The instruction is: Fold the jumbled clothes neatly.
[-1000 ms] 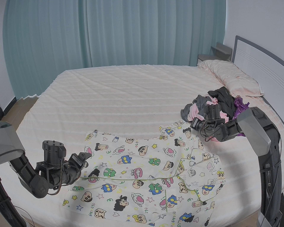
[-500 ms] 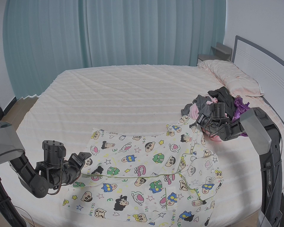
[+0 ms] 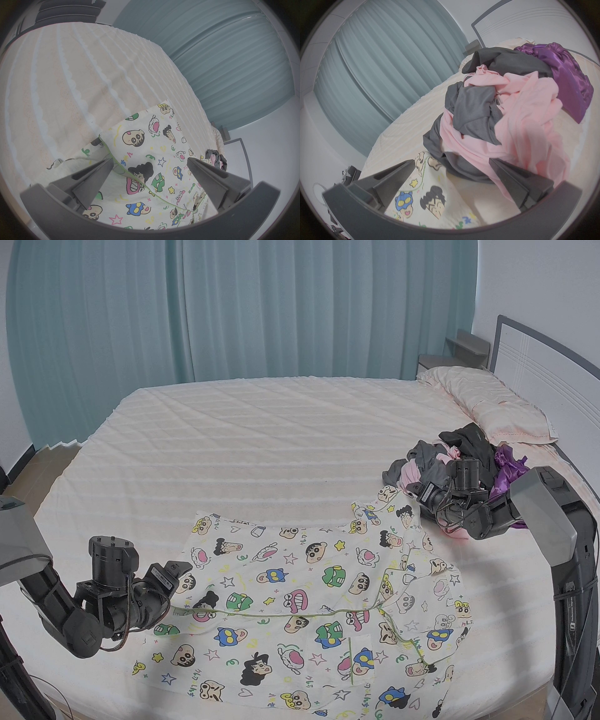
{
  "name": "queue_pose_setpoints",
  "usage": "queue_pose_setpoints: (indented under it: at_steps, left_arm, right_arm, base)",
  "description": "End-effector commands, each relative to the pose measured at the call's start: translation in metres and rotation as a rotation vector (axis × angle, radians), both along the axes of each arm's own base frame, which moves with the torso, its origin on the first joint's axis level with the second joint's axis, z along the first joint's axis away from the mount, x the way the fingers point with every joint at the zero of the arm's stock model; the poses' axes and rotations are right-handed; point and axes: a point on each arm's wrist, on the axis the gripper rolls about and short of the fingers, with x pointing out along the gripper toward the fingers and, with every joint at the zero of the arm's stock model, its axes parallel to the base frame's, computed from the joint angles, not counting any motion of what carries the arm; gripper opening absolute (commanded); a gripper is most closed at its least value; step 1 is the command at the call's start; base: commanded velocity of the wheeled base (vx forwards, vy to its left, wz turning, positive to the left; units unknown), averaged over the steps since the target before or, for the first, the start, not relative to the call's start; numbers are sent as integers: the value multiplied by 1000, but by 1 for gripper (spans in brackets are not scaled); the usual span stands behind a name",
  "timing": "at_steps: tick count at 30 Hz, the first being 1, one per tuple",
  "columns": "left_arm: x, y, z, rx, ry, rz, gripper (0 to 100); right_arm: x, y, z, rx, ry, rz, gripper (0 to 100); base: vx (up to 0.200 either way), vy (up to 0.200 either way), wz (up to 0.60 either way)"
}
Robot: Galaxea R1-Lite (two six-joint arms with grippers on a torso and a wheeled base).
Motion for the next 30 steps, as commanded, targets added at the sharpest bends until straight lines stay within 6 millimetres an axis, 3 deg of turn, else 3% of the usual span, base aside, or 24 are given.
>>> queue_pose_setpoints:
  at_steps: [1, 7, 10, 20, 30]
  left_arm:
    - [-1, 0, 1, 0, -3, -1, 100]
    - [-2, 0, 1, 1, -1, -1, 100]
    - [-4, 1, -1, 4, 6, -3, 100]
    - [-6, 0, 0, 0, 7, -9, 100]
    - [-12, 0, 1, -1, 12, -19, 100]
  right_arm:
    - [-19, -5, 22, 2, 9, 21, 100]
    - [-40, -7, 21, -11, 66, 68, 100]
    - [-60, -11, 11, -55, 129, 150, 100]
    - [-87, -36, 8, -63, 189, 215, 100]
    - [-156, -67, 5, -7, 293, 318, 100]
  base:
    - [0, 0, 0]
    - [0, 0, 0]
    - [0, 0, 0]
    - [0, 0, 0]
    - [0, 0, 0]
